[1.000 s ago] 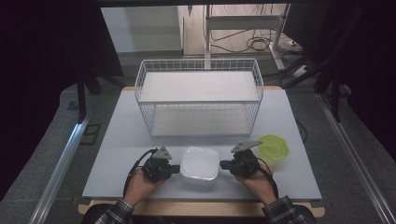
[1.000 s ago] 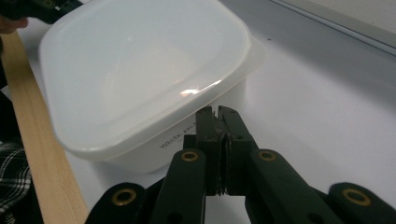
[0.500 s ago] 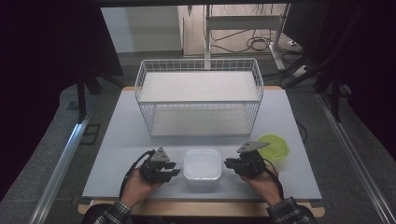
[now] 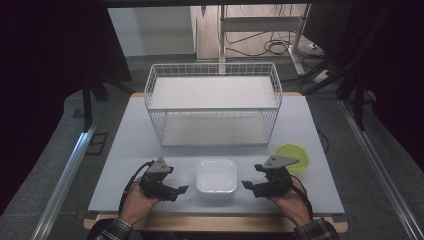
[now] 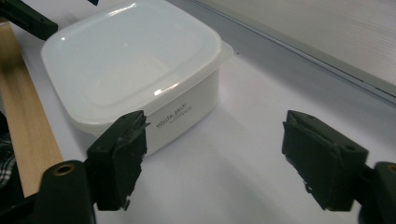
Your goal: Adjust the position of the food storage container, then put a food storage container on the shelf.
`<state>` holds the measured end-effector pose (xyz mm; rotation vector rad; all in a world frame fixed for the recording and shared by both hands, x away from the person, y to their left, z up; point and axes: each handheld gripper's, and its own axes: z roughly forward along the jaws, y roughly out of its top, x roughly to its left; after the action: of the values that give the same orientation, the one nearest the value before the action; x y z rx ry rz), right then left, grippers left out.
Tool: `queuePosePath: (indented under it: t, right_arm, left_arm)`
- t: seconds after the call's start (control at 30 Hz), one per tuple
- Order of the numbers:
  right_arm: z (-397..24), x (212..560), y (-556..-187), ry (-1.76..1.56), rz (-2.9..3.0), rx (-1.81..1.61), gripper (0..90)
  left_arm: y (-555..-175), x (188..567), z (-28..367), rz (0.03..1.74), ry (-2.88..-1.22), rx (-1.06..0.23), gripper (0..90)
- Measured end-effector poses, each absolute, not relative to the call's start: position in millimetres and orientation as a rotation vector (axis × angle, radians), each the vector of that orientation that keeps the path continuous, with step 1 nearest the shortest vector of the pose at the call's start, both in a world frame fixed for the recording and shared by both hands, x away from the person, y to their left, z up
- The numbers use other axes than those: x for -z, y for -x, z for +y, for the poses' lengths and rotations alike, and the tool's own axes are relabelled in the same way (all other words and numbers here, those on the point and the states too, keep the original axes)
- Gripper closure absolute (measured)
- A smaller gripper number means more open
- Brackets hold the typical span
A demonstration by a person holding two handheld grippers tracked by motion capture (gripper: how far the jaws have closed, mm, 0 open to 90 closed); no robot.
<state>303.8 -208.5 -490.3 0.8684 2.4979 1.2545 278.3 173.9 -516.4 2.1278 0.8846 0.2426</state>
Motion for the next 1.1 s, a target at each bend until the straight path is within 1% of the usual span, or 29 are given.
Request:
queuePosePath:
  t: [0.03,0.07,0.1,0.27,0.37,0.43,0.53,0.77,0.9,1.03,1.1]
  right_arm:
    - [-208.5,490.3,-303.8,-0.868,2.498,-1.254,20.8]
    - [-208.5,489.9,-304.2,-0.88,2.488,-1.269,17.9]
    - [-208.5,489.9,-304.2,-0.88,2.488,-1.269,17.9]
    - [-206.6,493.8,-306.4,-0.895,2.5,-1.253,12.1]
    - [-204.2,494.8,-306.2,-0.899,2.514,-1.254,11.1]
    - [-202.3,493.9,-305.3,-0.902,2.513,-1.261,10.6]
    - [-199.2,493.5,-304.6,-0.878,2.511,-1.248,9.0]
    - [-189.9,491.2,-302.8,-0.882,2.512,-1.22,1.8]
    - [-184.7,489.6,-302.1,-0.897,2.528,-1.224,2.0]
    - [-181.7,485.6,-302.3,-0.929,2.542,-1.228,8.7]
    - [-180.5,483.5,-302.7,-0.939,2.546,-1.233,10.4]
  left_arm:
    - [-278.0,516.2,174.4,0.879,-2.117,-0.255,9.3]
    - [-277.8,516.2,174.7,0.878,-2.11,-0.262,7.5]
    - [-277.7,516.6,175.3,0.88,-2.1,-0.271,7.5]
    - [-279.4,520.1,176.6,0.873,-2.112,-0.305,8.8]
    - [-279.8,520.8,175.9,0.862,-2.103,-0.317,7.3]
    - [-281.0,521.4,174.7,0.874,-2.085,-0.308,5.6]
    - [-282.0,519.7,172.7,0.89,-2.096,-0.279,6.0]
    - [-282.3,511.5,163.9,0.867,-2.109,-0.252,5.9]
    - [-285.4,506.7,157.0,0.83,-2.11,-0.232,4.8]
    - [-288.7,501.5,150.0,0.792,-2.113,-0.231,6.2]
    - [-291.0,498.7,146.9,0.778,-2.104,-0.225,7.7]
